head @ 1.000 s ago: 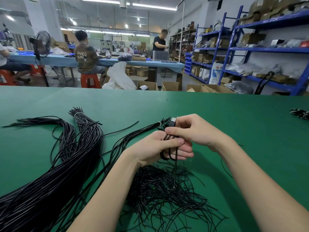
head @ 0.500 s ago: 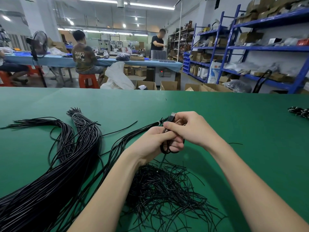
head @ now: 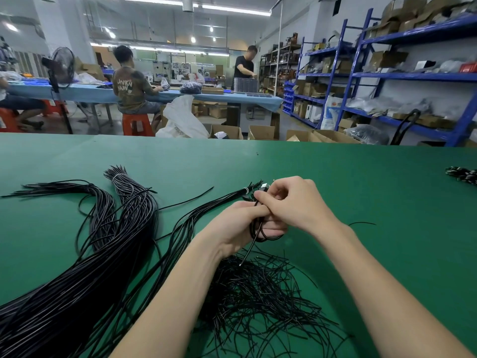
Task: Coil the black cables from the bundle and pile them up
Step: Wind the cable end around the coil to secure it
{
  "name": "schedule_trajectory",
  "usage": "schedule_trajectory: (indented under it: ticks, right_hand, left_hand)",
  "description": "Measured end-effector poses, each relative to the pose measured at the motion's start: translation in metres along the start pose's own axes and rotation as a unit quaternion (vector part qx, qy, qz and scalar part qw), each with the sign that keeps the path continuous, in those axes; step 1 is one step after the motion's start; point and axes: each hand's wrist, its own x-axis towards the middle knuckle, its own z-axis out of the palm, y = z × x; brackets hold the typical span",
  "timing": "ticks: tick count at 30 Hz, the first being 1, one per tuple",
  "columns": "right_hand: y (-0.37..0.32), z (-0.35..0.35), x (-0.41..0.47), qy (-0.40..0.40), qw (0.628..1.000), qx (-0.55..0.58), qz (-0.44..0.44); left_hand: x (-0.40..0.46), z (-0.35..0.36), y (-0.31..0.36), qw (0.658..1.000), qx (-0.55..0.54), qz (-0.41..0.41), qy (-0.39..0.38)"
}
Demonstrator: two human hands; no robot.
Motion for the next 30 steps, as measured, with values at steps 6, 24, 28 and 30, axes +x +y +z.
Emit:
schedule_trajectory:
  ticks: [6,24,28,30]
  right_hand:
    - [0.018,-0.016,-0.006,-0.251,0.873,0.406,0.102]
    - [0.032,-0.011,-0.013,-0.170,0.886,0.420,0.102]
    - [0.030,-0.006,-0.012,-0.088,0.946,0.310,0.022]
    - [0.026,0.000,-0.012,-0.033,0.968,0.247,-0.018]
  left_hand:
    - [-0.006,-0.012,0.006,0.998,-0.017,-0.019,-0.065]
    - [-0.003,0.003,-0.003,0.983,0.174,0.038,-0.036]
    - [-0.003,0.005,-0.005,0.982,0.189,0.021,-0.005]
    - [-0.004,0.006,-0.004,0.990,0.138,0.010,-0.023]
